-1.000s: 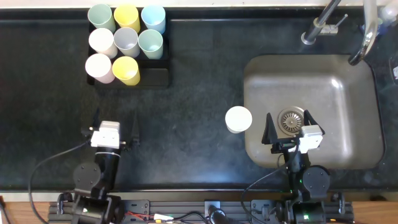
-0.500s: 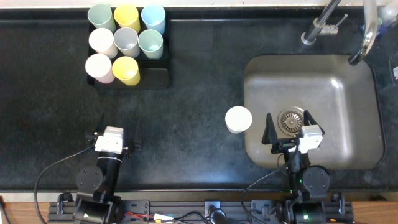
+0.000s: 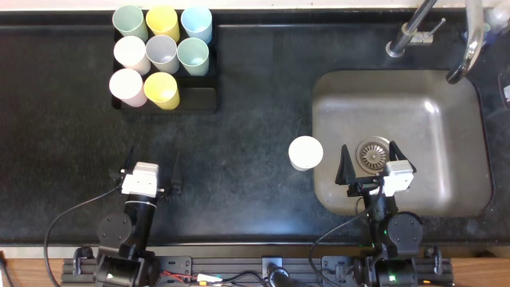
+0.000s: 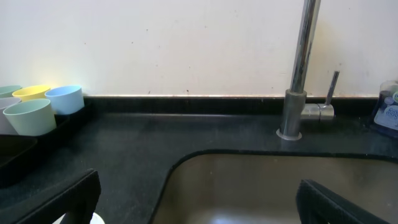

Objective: Store Cups

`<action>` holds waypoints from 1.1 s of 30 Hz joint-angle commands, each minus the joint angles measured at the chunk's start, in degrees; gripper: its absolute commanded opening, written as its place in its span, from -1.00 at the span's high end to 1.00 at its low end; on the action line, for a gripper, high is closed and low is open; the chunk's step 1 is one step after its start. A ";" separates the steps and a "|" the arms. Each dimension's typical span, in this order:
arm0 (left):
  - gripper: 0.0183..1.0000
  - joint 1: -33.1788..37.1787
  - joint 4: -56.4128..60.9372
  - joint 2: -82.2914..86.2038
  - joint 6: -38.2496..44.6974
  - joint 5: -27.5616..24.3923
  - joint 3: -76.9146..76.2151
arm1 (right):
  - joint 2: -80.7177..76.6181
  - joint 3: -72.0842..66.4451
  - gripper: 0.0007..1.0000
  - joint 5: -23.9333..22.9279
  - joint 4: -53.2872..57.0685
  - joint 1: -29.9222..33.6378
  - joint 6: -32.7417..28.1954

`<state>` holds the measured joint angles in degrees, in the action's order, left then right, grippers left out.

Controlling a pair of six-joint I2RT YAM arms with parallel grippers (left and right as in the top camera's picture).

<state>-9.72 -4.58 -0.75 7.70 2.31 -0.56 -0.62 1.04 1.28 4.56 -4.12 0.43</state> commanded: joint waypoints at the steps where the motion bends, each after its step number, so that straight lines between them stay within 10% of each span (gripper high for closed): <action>1: -1.00 0.11 -0.11 0.59 0.85 -0.57 0.11 | 0.42 -0.79 -0.99 0.39 -0.31 0.02 0.46; 12: -1.00 0.11 -0.11 0.59 0.85 -0.57 0.11 | 0.09 2.36 -0.99 0.24 2.78 -0.09 0.46; 23: -1.00 0.11 -0.11 0.59 0.85 -0.59 0.11 | -37.42 51.08 -0.99 0.44 46.86 -0.90 0.42; 33: -1.00 0.11 -0.11 0.59 0.85 -0.57 0.11 | -74.25 75.23 -0.99 -3.96 74.86 -14.01 -8.31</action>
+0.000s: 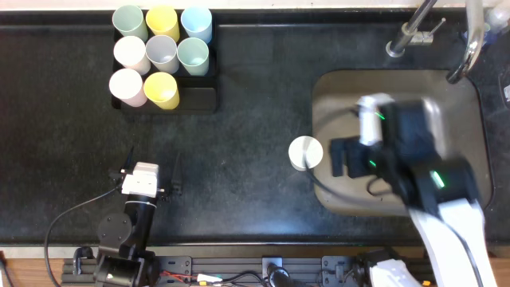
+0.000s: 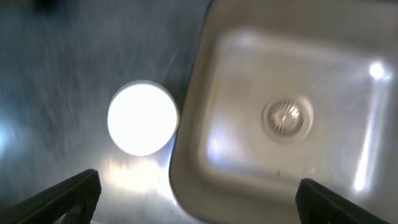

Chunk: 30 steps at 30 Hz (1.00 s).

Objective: Store Cups

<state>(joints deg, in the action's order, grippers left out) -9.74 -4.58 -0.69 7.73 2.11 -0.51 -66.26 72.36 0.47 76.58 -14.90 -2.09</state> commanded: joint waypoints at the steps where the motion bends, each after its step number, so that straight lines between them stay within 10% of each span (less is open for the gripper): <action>1: -1.00 0.13 -0.11 0.52 0.83 -0.39 0.07 | -10.95 4.24 -1.00 -3.06 2.80 -3.23 -6.75; 30: -1.00 0.13 -0.11 0.52 0.83 -0.39 0.07 | -33.59 4.42 -0.99 3.52 -5.11 -0.39 -16.37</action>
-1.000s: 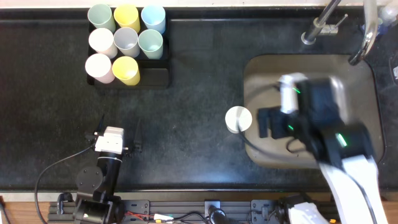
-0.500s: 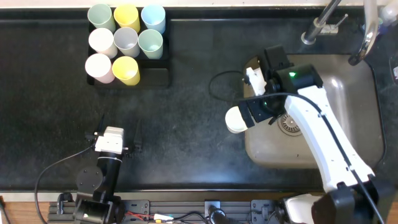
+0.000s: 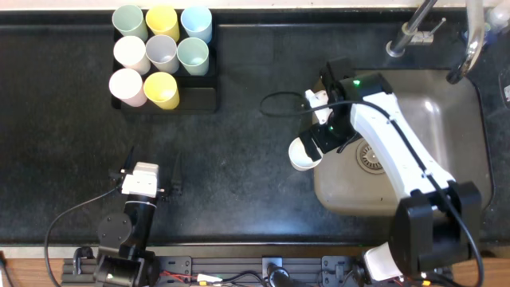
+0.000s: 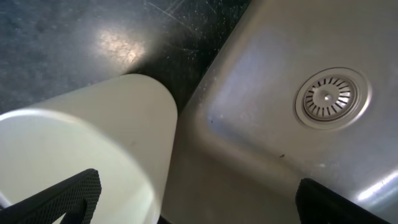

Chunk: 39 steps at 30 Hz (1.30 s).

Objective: Store Cups

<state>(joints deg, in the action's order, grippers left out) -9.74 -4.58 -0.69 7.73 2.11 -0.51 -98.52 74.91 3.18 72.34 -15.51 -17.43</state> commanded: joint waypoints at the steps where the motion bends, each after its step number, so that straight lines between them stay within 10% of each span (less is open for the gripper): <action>1: -1.00 0.13 -0.11 0.52 0.83 -0.39 0.07 | -1.44 1.86 -0.86 0.83 -1.05 0.22 -1.03; 3: -1.00 0.13 -0.11 0.52 0.83 -0.39 0.07 | -1.44 1.86 0.39 0.98 -1.03 0.15 -1.01; 5: -1.00 0.13 -0.11 0.52 0.83 -0.39 0.07 | -1.44 1.86 0.92 1.92 -0.83 0.09 -0.98; 13: -1.00 0.13 -0.09 0.52 0.83 -0.39 0.07 | 0.00 8.92 0.92 4.85 5.14 -3.10 -0.33; 29: -1.00 0.13 -0.09 0.52 0.83 -0.37 0.07 | -27.32 76.26 0.91 -3.04 18.03 -18.84 3.32; 39: -1.00 0.13 -0.11 0.52 0.83 -0.39 0.07 | -37.44 81.24 0.91 -5.77 16.09 -23.58 4.15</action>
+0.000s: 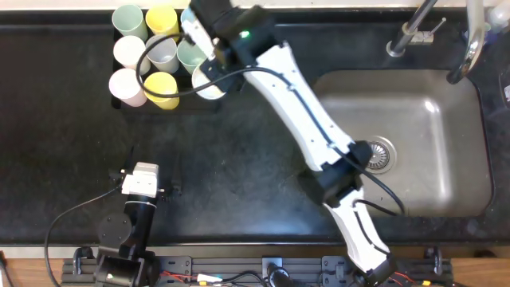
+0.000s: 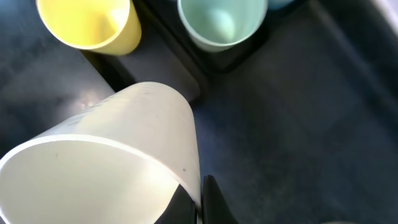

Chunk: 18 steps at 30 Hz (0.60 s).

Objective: Store Cups

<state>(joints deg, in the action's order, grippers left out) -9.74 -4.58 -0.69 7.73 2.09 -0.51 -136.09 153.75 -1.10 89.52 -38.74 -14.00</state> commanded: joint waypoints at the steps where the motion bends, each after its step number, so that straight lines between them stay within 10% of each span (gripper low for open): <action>1: -1.00 0.13 -0.11 0.52 0.83 -0.37 0.07 | -0.28 2.40 0.92 -1.49 -1.42 -0.48 0.70; 18: -1.00 0.13 -0.11 0.52 0.83 -0.37 0.07 | -6.67 2.40 0.91 -1.49 -4.20 -2.21 0.46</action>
<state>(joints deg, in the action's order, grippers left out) -9.74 -4.58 -0.69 7.73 2.11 -0.51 -141.75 154.39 -2.37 85.97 -40.10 -13.72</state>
